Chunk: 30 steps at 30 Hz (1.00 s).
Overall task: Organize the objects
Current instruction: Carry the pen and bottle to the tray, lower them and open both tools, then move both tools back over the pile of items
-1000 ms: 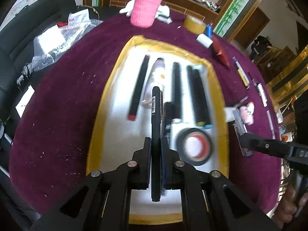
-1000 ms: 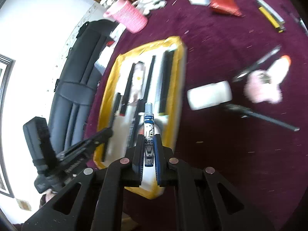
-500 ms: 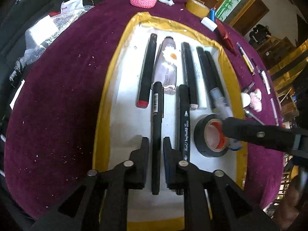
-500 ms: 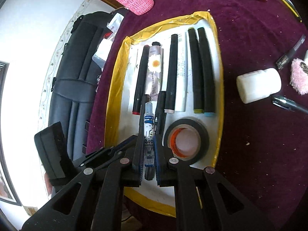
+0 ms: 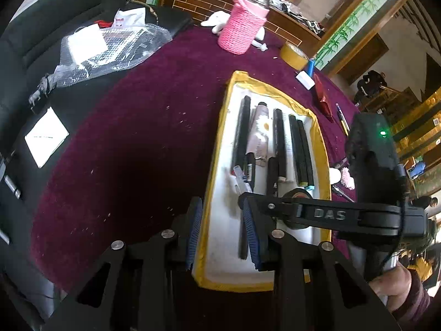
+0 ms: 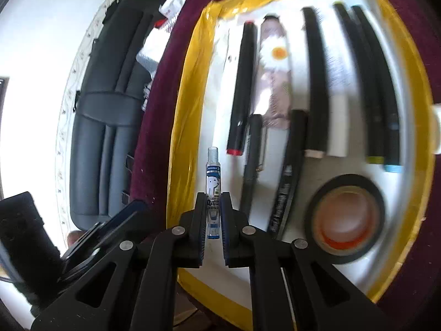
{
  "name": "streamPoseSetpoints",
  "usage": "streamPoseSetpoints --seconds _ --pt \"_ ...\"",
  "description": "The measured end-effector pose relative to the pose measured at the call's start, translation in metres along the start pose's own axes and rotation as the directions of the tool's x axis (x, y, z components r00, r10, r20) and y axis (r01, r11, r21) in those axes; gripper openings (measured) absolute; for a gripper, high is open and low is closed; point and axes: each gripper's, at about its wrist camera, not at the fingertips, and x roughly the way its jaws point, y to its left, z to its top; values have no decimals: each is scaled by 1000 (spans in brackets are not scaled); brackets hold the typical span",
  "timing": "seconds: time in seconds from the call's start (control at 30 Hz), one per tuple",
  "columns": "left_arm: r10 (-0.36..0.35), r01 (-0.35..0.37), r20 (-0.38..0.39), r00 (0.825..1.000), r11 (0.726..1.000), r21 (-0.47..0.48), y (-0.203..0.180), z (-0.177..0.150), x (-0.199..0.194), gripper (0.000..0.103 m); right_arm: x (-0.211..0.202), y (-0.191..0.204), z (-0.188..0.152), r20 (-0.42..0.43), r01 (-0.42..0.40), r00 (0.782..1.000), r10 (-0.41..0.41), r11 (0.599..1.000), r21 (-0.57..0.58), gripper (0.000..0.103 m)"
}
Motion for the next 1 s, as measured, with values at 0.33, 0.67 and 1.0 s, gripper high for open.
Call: streamPoseSetpoints --seconds 0.33,0.67,1.0 --pt "-12 12 1 1000 999 -47 19 -3 0 38 11 9 -5 -14 87 996 -88 996 -29 11" --pt "-86 86 7 996 996 -13 -6 5 2 47 -28 -2 -22 46 132 990 -130 991 -40 21" --pt "-161 166 -55 985 980 112 -82 -4 14 47 -138 -88 -69 147 335 931 -334 942 23 26"
